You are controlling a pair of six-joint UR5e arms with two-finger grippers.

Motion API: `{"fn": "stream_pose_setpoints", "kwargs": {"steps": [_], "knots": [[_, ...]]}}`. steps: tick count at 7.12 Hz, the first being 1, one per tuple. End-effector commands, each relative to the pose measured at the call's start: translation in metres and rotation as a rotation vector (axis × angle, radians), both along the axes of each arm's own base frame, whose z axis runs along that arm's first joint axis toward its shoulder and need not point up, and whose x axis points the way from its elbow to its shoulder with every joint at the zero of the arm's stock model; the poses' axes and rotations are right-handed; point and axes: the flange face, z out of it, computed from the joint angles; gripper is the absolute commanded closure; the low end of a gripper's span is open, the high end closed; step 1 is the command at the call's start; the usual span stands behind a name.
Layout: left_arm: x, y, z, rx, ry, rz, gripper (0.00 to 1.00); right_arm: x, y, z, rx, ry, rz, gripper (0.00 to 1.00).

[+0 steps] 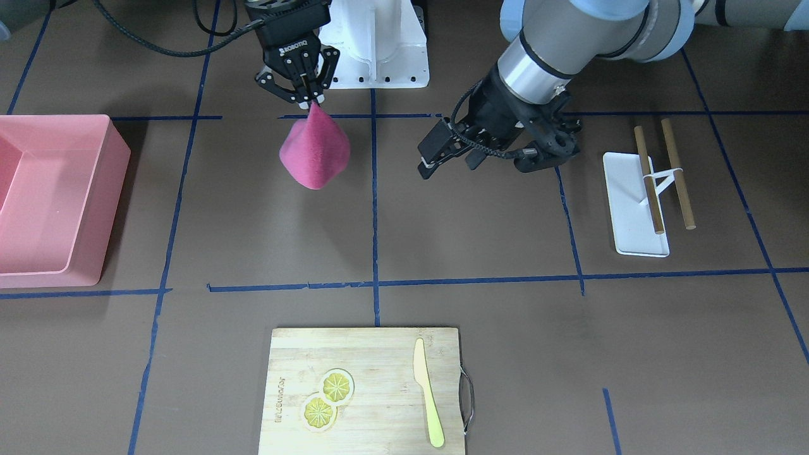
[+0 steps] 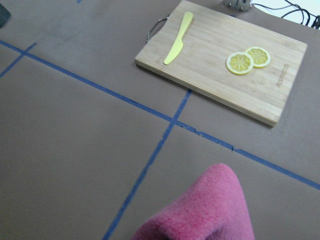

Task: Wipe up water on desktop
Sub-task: 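Lower the towel onto the table with the right gripper while the left arm retracts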

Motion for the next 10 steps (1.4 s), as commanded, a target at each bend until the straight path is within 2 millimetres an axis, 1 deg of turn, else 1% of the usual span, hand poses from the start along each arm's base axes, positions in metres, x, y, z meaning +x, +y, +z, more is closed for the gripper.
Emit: {"fn": "stream_pose_setpoints", "kwargs": {"steps": [1, 2, 3, 4, 5, 6, 7, 8, 9, 10], "knots": [[-0.024, 0.013, 0.021, 0.117, -0.18, 0.061, 0.0, 0.016, -0.004, 0.017, -0.141, 0.113, -0.061, 1.0], [-0.035, 0.018, 0.044, 0.179, -0.241, 0.088, 0.0, 0.023, -0.014, 0.027, -0.213, 0.106, -0.096, 1.0], [-0.054, 0.02, 0.054, 0.227, -0.258, 0.096, 0.0, 0.009, -0.017, 0.045, -0.282, 0.133, -0.143, 1.0], [-0.075, 0.022, 0.067, 0.257, -0.273, 0.096, 0.0, -0.016, -0.021, 0.069, -0.361, 0.175, -0.192, 1.0], [-0.086, 0.023, 0.084, 0.29, -0.299, 0.12, 0.0, -0.043, -0.031, 0.094, -0.421, 0.212, -0.21, 1.0], [-0.091, 0.022, 0.094, 0.302, -0.313, 0.132, 0.0, -0.054, -0.042, 0.108, -0.424, 0.206, -0.208, 1.0], [-0.093, 0.021, 0.097, 0.299, -0.317, 0.132, 0.0, -0.066, -0.049, 0.127, -0.44, 0.227, -0.203, 1.0], [-0.094, 0.022, 0.105, 0.29, -0.324, 0.132, 0.0, -0.067, -0.065, 0.137, -0.457, 0.218, -0.168, 1.0], [-0.096, 0.022, 0.109, 0.285, -0.327, 0.132, 0.0, -0.066, -0.095, 0.161, -0.488, 0.223, -0.113, 1.0], [-0.097, 0.025, 0.121, 0.269, -0.336, 0.137, 0.0, -0.052, -0.125, 0.178, -0.534, 0.204, -0.091, 1.0]]}}
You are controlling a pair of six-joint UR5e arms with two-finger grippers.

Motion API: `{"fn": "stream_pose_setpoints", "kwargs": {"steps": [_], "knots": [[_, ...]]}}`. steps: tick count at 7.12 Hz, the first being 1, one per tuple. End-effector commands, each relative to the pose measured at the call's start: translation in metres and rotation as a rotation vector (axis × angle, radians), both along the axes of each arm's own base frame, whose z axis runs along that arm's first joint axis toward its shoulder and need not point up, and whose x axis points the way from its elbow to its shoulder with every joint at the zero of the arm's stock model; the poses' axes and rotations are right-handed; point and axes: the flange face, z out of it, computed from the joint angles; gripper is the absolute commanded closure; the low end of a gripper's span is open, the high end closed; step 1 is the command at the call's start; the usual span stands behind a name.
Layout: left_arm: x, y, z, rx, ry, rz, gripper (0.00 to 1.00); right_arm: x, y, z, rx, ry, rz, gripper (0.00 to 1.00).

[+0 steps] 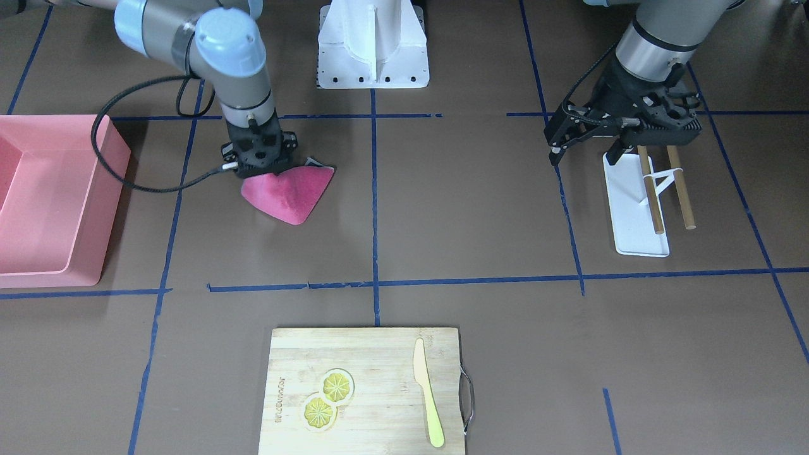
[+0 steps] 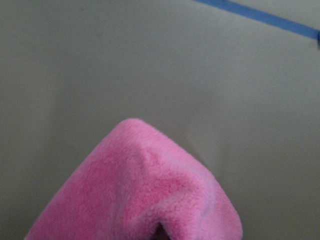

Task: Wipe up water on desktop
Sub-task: 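Drag the towel across the table toward the pink bin with the right gripper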

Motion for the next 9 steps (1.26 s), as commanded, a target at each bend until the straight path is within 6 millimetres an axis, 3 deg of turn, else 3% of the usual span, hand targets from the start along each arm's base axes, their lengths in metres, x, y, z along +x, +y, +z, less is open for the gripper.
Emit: {"fn": "stream_pose_setpoints", "kwargs": {"steps": [1, 3, 5, 6, 7, 8, 9], "knots": [[-0.003, 0.003, 0.012, -0.013, -0.009, 0.0, 0.0, 0.024, -0.055, 0.035, -0.069, 0.01, 0.071, 1.0], [-0.011, 0.006, 0.007, -0.005, -0.001, -0.009, 0.0, 0.052, -0.083, 0.05, -0.092, 0.031, 0.132, 1.0], [-0.013, 0.008, 0.004, 0.0, 0.003, -0.01, 0.0, 0.07, -0.113, 0.085, -0.147, 0.082, 0.182, 1.0], [-0.013, 0.008, 0.005, -0.002, 0.001, -0.01, 0.0, 0.088, -0.128, 0.091, -0.157, 0.088, 0.213, 1.0], [-0.014, 0.009, 0.011, -0.01, -0.006, -0.01, 0.0, 0.088, -0.129, 0.091, -0.161, 0.088, 0.217, 1.0], [-0.014, 0.009, 0.012, -0.011, -0.009, -0.012, 0.0, 0.068, -0.116, 0.085, -0.174, 0.083, 0.207, 1.0], [-0.015, 0.008, 0.018, -0.017, -0.016, -0.011, 0.0, 0.029, -0.085, 0.079, -0.226, 0.077, 0.207, 1.0]]}}
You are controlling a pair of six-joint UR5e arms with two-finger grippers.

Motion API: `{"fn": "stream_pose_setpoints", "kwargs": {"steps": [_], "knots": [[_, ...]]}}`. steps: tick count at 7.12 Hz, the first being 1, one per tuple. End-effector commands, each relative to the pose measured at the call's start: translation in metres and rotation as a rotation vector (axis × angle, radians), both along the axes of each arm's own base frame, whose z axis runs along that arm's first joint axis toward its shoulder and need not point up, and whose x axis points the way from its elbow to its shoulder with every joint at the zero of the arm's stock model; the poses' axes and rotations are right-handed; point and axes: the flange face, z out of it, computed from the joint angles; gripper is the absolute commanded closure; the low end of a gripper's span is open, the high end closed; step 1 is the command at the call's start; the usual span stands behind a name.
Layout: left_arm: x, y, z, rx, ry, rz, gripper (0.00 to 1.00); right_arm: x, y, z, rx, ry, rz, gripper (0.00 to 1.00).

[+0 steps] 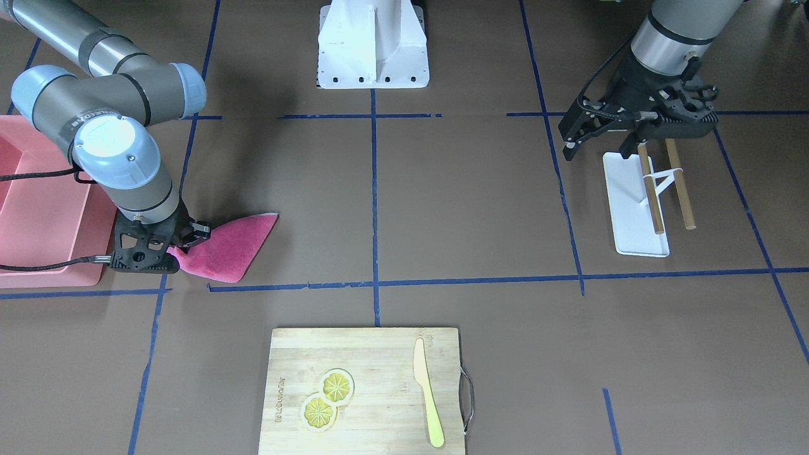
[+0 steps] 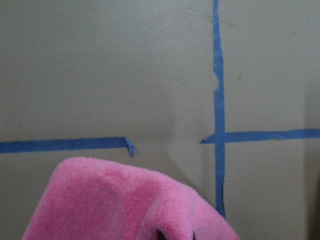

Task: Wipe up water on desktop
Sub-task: 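Drag the towel across the table toward the pink bin with the right gripper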

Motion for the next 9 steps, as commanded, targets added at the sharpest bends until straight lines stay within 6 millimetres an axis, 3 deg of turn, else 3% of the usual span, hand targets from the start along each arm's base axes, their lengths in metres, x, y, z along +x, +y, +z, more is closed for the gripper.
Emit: {"fn": "stream_pose_setpoints", "kwargs": {"steps": [1, 4, 6, 7, 8, 9], "knots": [[-0.004, -0.003, 0.009, 0.007, -0.015, 0.009, 0.0, -0.049, 0.053, -0.032, -0.045, -0.056, -0.015, 1.0], [-0.015, -0.009, 0.009, 0.022, -0.017, -0.003, 0.0, -0.095, 0.137, -0.066, -0.158, -0.12, -0.041, 1.0], [-0.016, -0.009, 0.009, 0.025, -0.021, -0.007, 0.0, -0.113, 0.206, -0.103, -0.247, -0.175, -0.054, 1.0], [-0.017, -0.01, 0.009, 0.026, -0.021, -0.01, 0.0, -0.117, 0.219, -0.107, -0.263, -0.177, -0.048, 1.0], [-0.017, -0.009, 0.008, 0.027, -0.019, -0.01, 0.0, -0.118, 0.221, -0.097, -0.269, -0.16, -0.048, 1.0], [-0.018, -0.007, 0.007, 0.025, -0.015, -0.01, 0.0, -0.113, 0.211, -0.086, -0.241, -0.142, -0.023, 1.0]]}}
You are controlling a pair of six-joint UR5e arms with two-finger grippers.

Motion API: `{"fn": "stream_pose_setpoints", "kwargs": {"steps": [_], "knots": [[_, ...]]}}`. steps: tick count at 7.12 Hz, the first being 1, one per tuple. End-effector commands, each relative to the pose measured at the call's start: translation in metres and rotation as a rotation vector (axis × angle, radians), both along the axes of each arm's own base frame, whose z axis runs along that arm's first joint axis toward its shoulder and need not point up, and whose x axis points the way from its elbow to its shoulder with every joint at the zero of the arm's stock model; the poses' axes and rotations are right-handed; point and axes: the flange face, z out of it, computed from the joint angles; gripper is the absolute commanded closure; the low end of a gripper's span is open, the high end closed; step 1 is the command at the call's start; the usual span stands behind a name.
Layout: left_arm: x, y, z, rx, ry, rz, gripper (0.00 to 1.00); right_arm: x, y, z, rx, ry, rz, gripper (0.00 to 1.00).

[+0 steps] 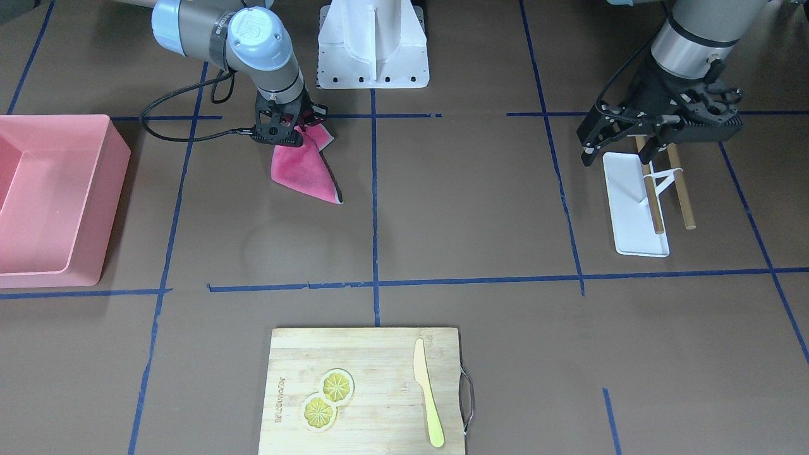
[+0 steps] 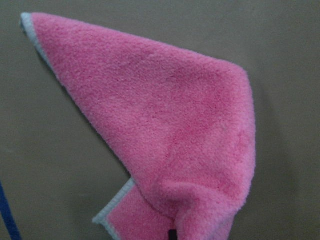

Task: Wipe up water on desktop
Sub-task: 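Drag the towel across the table toward the pink bin with the right gripper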

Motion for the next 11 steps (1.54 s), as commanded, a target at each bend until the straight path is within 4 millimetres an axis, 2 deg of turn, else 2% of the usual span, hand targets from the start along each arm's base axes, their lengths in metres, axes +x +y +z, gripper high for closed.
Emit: {"fn": "stream_pose_setpoints", "kwargs": {"steps": [1, 2, 3, 5, 7, 9, 10, 11], "knots": [[-0.001, 0.001, -0.001, -0.002, 0.004, -0.002, 0.0, 0.018, -0.028, 0.013, 0.026, 0.027, 0.067, 1.0], [0.0, 0.001, -0.001, -0.004, 0.003, 0.0, 0.0, 0.038, -0.06, 0.018, 0.054, 0.031, 0.088, 1.0], [0.0, 0.002, -0.001, -0.001, 0.005, 0.0, 0.0, 0.053, -0.086, 0.033, 0.077, 0.051, 0.093, 1.0], [0.001, 0.002, -0.002, -0.003, 0.005, -0.001, 0.0, 0.073, -0.138, 0.084, 0.1, 0.12, 0.084, 1.0], [0.0, 0.001, -0.002, -0.003, 0.005, -0.002, 0.0, 0.13, -0.187, 0.088, 0.158, 0.11, 0.098, 1.0], [0.001, 0.0, 0.001, -0.005, 0.001, 0.001, 0.0, 0.157, -0.207, 0.086, 0.176, 0.105, 0.123, 1.0], [0.002, -0.002, 0.004, -0.008, -0.002, 0.002, 0.0, 0.188, -0.217, 0.069, 0.157, 0.044, 0.153, 1.0], [0.002, -0.002, 0.004, -0.009, -0.003, 0.002, 0.0, 0.216, -0.218, 0.054, 0.129, 0.034, 0.18, 1.0]]}}
